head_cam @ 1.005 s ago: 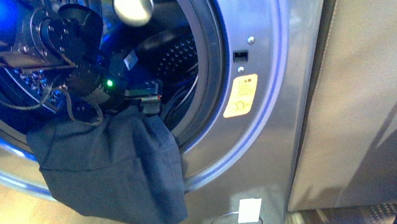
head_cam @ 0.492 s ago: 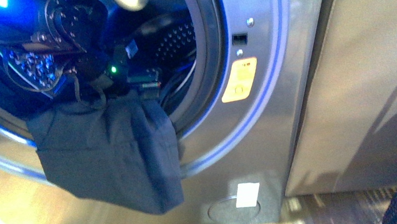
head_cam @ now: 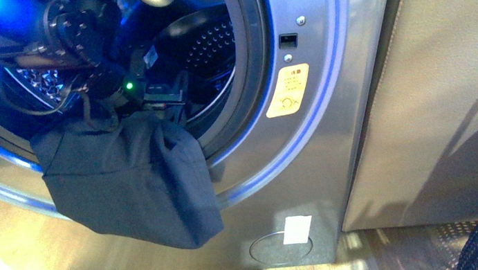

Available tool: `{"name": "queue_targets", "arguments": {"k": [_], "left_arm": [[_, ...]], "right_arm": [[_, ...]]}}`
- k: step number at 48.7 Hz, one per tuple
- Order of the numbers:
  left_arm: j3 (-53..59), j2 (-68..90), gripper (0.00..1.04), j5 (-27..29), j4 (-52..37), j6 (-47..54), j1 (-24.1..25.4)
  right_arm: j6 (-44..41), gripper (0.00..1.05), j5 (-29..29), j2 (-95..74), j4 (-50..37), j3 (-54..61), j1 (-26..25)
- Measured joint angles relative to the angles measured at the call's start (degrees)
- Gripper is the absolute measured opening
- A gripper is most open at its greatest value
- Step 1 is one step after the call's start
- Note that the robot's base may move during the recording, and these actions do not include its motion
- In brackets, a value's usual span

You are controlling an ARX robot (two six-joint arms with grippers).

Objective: Collect clothes from washing machine

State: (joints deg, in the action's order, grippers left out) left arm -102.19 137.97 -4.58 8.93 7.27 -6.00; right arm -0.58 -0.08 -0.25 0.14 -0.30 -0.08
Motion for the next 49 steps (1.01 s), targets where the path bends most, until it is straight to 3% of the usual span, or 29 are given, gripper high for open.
{"name": "queue_targets", "arguments": {"k": [26,49], "left_arm": [[31.45,-23.89,0.12,-8.72,-17.77,-3.19,-1.05],[52.04,-52.11,0.12,-16.7,-19.85,-3.3,-1.95]], "right_arm": [[0.0,0.97,0.0,0.0,0.0,0.0,0.0],[0.0,0.97,0.0,0.0,0.0,0.0,0.0]]}}
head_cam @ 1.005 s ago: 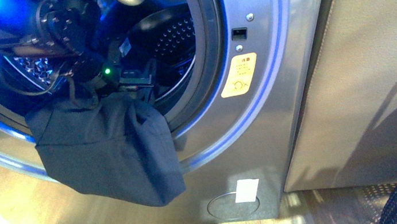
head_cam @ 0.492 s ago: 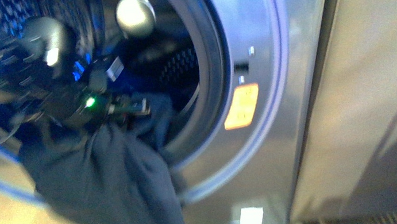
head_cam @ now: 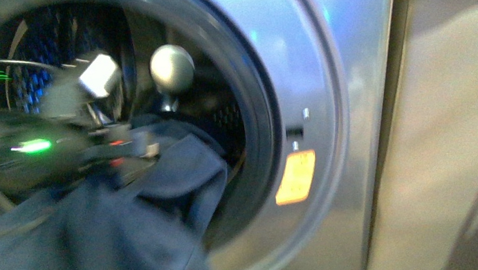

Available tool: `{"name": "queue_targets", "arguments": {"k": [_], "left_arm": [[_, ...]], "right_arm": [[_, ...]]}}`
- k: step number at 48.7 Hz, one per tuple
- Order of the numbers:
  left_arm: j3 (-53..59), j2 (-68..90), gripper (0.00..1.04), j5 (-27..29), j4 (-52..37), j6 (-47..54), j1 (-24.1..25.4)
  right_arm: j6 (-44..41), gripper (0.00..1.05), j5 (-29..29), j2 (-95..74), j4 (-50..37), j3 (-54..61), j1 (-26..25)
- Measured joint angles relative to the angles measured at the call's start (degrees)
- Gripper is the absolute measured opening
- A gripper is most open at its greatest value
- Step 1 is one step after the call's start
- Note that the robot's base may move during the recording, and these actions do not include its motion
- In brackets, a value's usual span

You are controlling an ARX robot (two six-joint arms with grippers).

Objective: Collect clothes from washing machine

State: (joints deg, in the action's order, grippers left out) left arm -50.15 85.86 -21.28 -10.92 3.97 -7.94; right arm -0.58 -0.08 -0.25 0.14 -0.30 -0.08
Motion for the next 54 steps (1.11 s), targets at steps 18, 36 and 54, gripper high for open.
{"name": "queue_targets", "arguments": {"k": [18,36,54], "left_arm": [[2.12,-15.82,0.12,-7.89,3.45,0.52,0.7],[-6.84,-17.9,0.11,-20.28,-5.68,-3.04,1.95],[-26.25,-15.21,0.11,-17.51,1.25,-2.23,-7.5]], "right_arm": [[0.0,0.97,0.0,0.0,0.0,0.0,0.0],[0.0,0.97,-0.02,0.0,0.0,0.0,0.0],[0.0,0.97,0.0,0.0,0.0,0.0,0.0]]}}
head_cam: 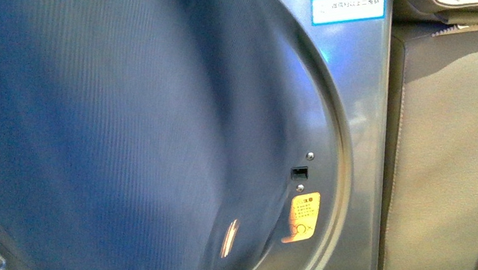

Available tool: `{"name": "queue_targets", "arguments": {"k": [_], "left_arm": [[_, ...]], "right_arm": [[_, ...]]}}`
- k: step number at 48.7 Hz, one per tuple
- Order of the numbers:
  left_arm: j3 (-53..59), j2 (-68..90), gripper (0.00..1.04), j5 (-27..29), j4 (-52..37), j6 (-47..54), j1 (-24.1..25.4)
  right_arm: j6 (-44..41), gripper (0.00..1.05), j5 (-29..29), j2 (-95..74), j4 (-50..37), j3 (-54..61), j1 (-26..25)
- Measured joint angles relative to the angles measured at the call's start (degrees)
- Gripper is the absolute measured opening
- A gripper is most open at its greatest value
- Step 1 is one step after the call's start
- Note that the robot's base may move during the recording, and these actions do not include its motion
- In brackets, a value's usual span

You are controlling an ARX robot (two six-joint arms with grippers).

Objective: Collect clothes from washing machine

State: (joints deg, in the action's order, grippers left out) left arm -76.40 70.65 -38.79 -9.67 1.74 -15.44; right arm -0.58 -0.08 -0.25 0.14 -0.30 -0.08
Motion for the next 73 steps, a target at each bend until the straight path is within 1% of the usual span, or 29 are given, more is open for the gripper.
{"name": "queue_targets", "arguments": {"k": [5,11,19,22,26,30,35,54,55,58,60,62,65,68,71,73], "left_arm": [[-4.79,1.75,0.11,1.11,2.47,1.16,-3.3],[-11.37,4.98,0.11,3.72,6.05,2.93,-8.11],[-20.76,10.54,0.11,5.9,9.68,4.13,-12.33],[-25.22,13.31,0.11,6.67,11.28,4.28,-12.94],[-34.8,18.78,0.11,7.87,14.36,3.78,-13.2],[-40.39,21.57,0.11,9.55,16.17,2.27,-13.18],[-42.23,22.25,0.11,10.03,16.44,1.14,-13.14],[-42.8,22.27,0.11,10.12,16.44,0.74,-13.07],[-42.8,22.27,0.11,10.1,16.46,0.74,-13.07],[-42.8,22.27,0.11,10.16,16.44,0.68,-13.07],[-42.82,22.27,0.11,10.14,16.46,0.66,-13.07],[-42.82,22.27,0.11,10.08,16.46,0.63,-13.07],[-42.82,22.27,0.11,10.14,16.46,0.61,-13.07],[-42.82,22.27,0.11,10.12,16.46,0.61,-13.07],[-42.82,22.27,0.11,10.12,16.46,0.61,-13.07],[-42.82,22.27,0.11,10.12,16.46,0.61,-13.07]], "right_arm": [[0.0,0.97,0.0,0.0,0.0,0.0,0.0],[0.0,0.97,-0.02,0.0,0.0,0.0,0.0],[0.0,0.97,-0.02,0.0,0.0,0.0,0.0],[0.0,0.97,-0.02,0.0,0.0,0.0,0.0],[0.0,0.97,-0.02,0.0,0.0,0.0,0.0],[0.0,0.97,0.0,0.0,0.0,0.0,0.0],[0.0,0.97,0.0,0.0,0.0,0.0,0.0],[0.04,0.97,-0.11,-0.04,-0.02,0.0,-0.09],[1.29,0.97,-3.04,-0.46,-0.9,0.04,-1.03],[8.9,0.97,-19.1,-3.69,-7.48,-0.02,-6.84],[14.8,0.97,-28.11,-6.08,-11.21,-0.28,-10.71],[21.03,0.97,-34.67,-8.52,-14.56,-0.98,-13.73],[27.43,0.97,-41.9,-13.03,-20.46,-3.3,-17.05],[31.67,0.97,-43.67,-18.12,-27.04,-7.04,-18.51],[33.0,0.97,-43.47,-23.3,-32.02,-11.3,-18.47],[32.96,0.97,-43.01,-26.43,-33.77,-14.01,-17.7]]}}
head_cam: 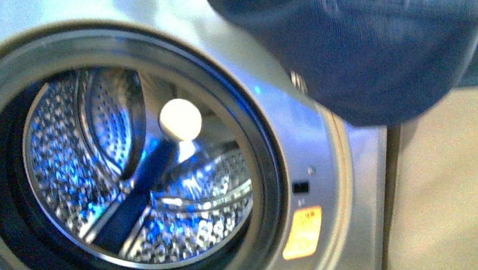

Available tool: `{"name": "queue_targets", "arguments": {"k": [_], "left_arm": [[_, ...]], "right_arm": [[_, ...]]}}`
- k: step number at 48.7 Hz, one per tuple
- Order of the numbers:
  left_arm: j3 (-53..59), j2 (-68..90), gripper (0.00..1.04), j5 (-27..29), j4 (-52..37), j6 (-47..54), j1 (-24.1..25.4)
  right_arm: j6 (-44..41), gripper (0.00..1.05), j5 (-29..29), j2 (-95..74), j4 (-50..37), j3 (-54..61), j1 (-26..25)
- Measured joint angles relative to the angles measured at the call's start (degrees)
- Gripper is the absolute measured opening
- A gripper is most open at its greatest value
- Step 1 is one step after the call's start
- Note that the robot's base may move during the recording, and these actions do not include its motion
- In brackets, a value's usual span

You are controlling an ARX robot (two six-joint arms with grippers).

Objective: Collect clothes from washing machine

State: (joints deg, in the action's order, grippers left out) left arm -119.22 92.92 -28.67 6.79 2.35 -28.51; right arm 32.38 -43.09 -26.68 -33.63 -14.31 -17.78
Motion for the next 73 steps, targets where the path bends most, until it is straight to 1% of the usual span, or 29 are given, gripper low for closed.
{"name": "queue_targets", "arguments": {"k": [9,14,26,34,39,49,60,66,73], "left_arm": [[0.0,0.0,0.11,0.0,0.0,0.0,0.0],[0.0,0.0,0.11,0.0,0.0,0.0,0.0],[0.0,0.0,0.11,0.0,0.0,0.0,0.0],[0.0,0.0,0.11,0.0,0.0,0.0,0.0],[0.0,0.0,0.11,0.0,0.0,0.0,0.0],[0.0,0.0,0.11,0.0,0.0,0.0,0.0],[0.0,0.0,0.11,0.0,0.0,0.0,0.0],[0.0,0.0,0.11,0.0,0.0,0.0,0.0],[0.0,0.0,0.11,0.0,0.0,0.0,0.0]], "right_arm": [[-2.54,0.97,1.44,-13.6,-5.53,-14.12,4.98],[-3.89,0.97,1.27,-19.5,-6.29,-21.4,6.62],[-6.93,0.97,-0.07,-31.54,-4.85,-34.88,11.3],[-7.28,0.97,-1.73,-35.82,-3.58,-40.28,14.88],[-9.03,0.97,-1.14,-38.84,-1.51,-44.22,17.84],[-11.5,0.97,-0.04,-43.01,1.84,-48.0,21.38],[-12.31,0.97,-0.33,-44.52,3.26,-48.61,24.76],[-10.51,0.97,-1.88,-44.41,1.05,-48.3,26.25],[-5.66,0.97,-5.35,-42.77,-4.0,-45.62,27.21]]}}
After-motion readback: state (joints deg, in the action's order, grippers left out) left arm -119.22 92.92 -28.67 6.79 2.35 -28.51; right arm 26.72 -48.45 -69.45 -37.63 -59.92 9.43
